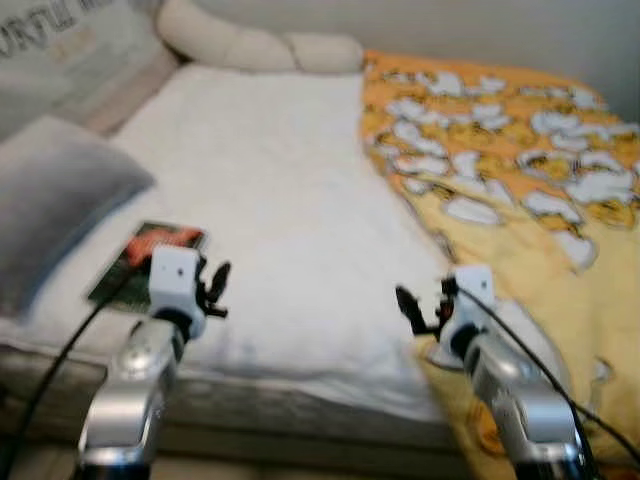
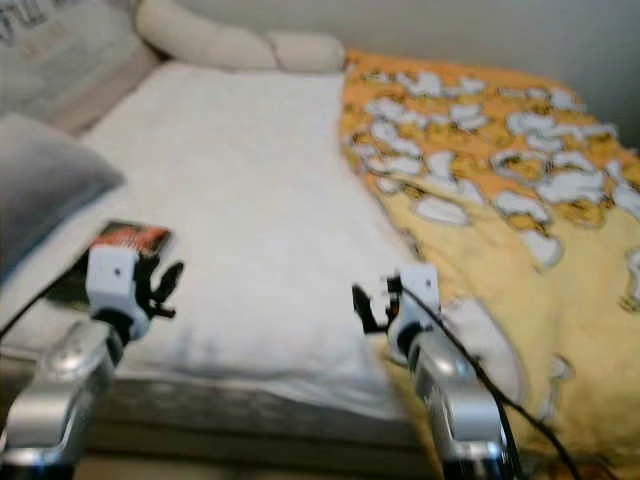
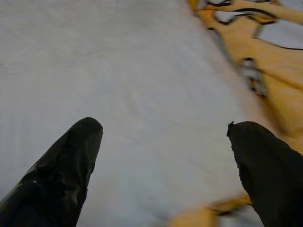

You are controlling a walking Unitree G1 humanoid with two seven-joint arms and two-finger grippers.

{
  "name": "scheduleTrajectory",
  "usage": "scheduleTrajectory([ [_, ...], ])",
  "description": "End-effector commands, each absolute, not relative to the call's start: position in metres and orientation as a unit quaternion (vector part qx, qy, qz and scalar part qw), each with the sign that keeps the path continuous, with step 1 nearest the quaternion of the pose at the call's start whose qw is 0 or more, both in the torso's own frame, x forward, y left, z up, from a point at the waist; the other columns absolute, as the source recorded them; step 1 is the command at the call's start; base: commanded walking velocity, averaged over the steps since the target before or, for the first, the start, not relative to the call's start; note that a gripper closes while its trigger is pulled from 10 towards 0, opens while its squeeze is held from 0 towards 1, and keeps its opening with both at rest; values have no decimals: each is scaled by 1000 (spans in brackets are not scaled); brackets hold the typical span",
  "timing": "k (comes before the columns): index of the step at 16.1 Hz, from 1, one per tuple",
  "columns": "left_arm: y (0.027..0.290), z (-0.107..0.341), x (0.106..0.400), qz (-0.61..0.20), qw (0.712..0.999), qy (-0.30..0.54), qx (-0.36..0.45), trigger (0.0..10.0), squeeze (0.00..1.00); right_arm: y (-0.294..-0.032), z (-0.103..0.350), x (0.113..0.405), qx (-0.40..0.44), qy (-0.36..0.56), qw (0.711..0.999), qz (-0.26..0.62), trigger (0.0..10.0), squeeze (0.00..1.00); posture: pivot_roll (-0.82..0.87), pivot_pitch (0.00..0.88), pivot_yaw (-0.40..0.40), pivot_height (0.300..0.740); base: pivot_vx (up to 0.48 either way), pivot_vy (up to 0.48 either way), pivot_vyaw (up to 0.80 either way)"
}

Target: Clean up the room

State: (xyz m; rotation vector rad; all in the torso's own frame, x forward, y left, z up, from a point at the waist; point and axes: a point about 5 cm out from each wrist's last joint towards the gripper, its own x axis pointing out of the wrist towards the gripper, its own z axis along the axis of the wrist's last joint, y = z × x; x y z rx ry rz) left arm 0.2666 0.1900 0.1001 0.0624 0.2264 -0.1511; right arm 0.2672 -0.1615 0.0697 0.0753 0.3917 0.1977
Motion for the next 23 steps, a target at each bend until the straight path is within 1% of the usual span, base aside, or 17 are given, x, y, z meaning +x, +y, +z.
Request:
scheduleTrajectory([
  [1,182,102,270,-89,989,116,25,10000,0,-171,64,265,30,214,973,76,10000,0,30,0,10,740,0,480,0],
  [3,184,106,275,-91,989,113,34,10000,0,-170,64,266,39,214,974,69,10000,0,27,0,16,740,0,480,0],
  [12,182,108,279,-104,986,124,41,10000,0,-171,65,272,49,215,973,62,10000,0,25,0,26,740,0,0,0],
  [14,180,106,278,-121,983,133,43,10000,0,-170,64,275,40,221,972,66,10000,0,25,0,27,740,0,0,0],
  [15,177,104,276,-154,976,146,55,10000,0,-171,62,282,18,234,970,71,10000,0,29,0,25,740,0,0,0],
  [17,178,104,274,-168,972,151,62,10000,0,-173,64,289,17,236,969,64,10000,0,35,0,21,740,0,0,0],
  [18,178,105,273,-172,971,151,63,10000,0,-173,66,293,23,235,969,65,10000,239,38,0,22,740,0,0,0],
  [19,179,105,274,-172,971,152,65,10000,0,-173,66,294,25,236,969,66,10000,239,39,0,21,740,0,0,0],
  [20,179,105,273,-176,970,154,68,10000,0,-171,65,298,26,243,967,74,10000,1000,36,0,24,740,0,0,0],
  [23,178,106,273,-199,964,158,76,10000,0,-170,63,306,18,260,962,81,10000,1000,38,0,25,740,0,0,0],
])
